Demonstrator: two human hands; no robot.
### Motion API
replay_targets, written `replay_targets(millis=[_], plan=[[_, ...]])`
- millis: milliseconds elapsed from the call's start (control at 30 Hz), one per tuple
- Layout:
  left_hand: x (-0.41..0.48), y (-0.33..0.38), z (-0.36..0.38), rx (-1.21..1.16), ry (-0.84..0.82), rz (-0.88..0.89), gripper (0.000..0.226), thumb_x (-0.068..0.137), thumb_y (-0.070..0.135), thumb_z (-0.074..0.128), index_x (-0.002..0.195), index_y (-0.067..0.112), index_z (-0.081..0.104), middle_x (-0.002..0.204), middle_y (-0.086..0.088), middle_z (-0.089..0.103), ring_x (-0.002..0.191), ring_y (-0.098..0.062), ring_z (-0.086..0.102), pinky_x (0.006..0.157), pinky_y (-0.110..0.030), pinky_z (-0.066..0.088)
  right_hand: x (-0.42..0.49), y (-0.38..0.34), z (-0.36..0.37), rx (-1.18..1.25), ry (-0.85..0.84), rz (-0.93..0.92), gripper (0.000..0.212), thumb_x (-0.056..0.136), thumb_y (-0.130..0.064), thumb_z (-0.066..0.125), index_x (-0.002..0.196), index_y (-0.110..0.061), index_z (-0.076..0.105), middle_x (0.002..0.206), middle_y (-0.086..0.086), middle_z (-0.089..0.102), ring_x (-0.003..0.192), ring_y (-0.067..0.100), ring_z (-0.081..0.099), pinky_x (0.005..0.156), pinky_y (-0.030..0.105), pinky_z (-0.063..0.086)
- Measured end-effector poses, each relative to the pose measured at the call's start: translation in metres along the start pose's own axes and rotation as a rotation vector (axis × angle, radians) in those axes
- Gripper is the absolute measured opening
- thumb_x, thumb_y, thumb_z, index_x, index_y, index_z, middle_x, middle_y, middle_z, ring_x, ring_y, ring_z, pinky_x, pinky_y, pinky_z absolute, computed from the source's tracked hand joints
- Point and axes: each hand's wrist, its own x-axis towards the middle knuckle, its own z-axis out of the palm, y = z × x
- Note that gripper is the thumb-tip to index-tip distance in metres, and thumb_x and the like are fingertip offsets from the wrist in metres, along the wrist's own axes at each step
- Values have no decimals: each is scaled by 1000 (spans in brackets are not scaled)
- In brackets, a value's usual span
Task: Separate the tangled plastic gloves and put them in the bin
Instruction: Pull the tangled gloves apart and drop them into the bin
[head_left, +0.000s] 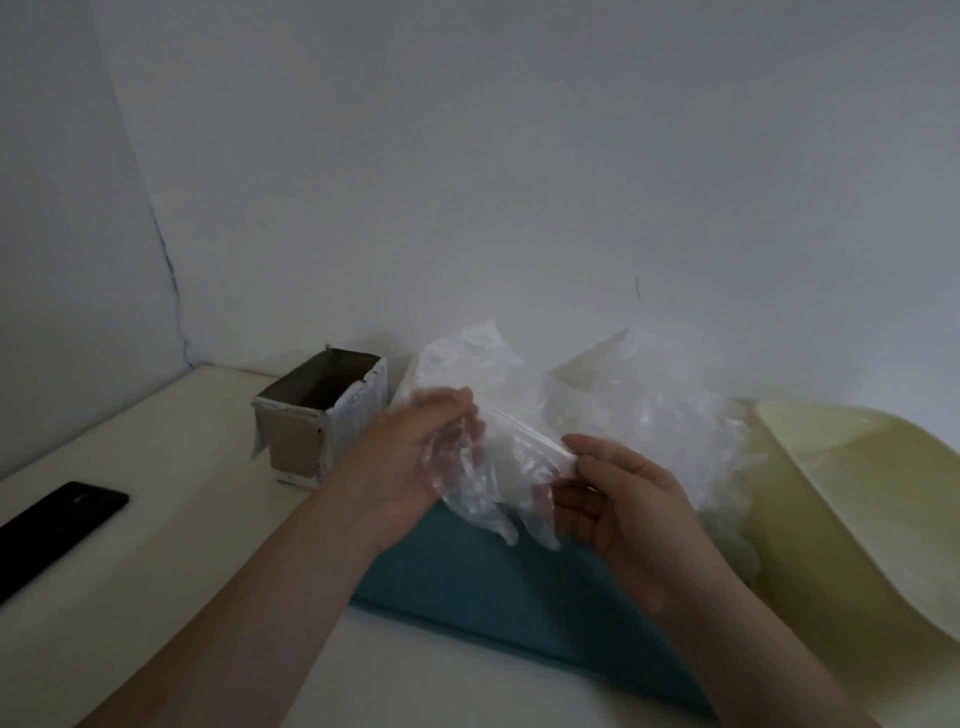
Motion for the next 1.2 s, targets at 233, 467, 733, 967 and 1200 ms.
replay_targets(millis=[233,467,733,967,1200], plan=[[-3,25,-7,-56,66,170,15,87,20,72,99,13,77,115,-7,79,108,-22,76,89,-39,58,-5,2,2,-291,-44,84,18,103,-6,57,119,-2,64,76,20,67,60,34,69,52,38,59],[-15,37,-9,379,-129,109,19,89,17,69,100,3,61,120,-19,76,111,-42,72,90,-45,62,-37,-43,18,-428,-91,-162,42,76,-44,74,88,-3,76,76,22,72,58,33,68,50,35,58],[-26,8,16,538,-281,47,7,95,4,69,102,5,68,93,-10,77,79,-22,74,62,-31,59,-17,-29,0,-274,-409,-95,47,93,-24,76,134,-4,64,128,20,70,116,32,70,103,43,55],[-6,-4,-5,1158,-242,54,14,95,17,75,99,30,75,93,5,80,88,-14,77,84,-36,62,-7,-19,-7,-401,-50,-108,15,100,-11,64,95,-7,77,74,11,71,45,11,51,42,20,42],[38,-15,2,1452,118,421,25,97,31,69,121,33,67,115,21,62,103,1,61,88,-26,54,-11,-27,-7,-799,-143,-233,22,98,-25,68,84,-12,78,70,6,74,48,1,57,50,16,46]])
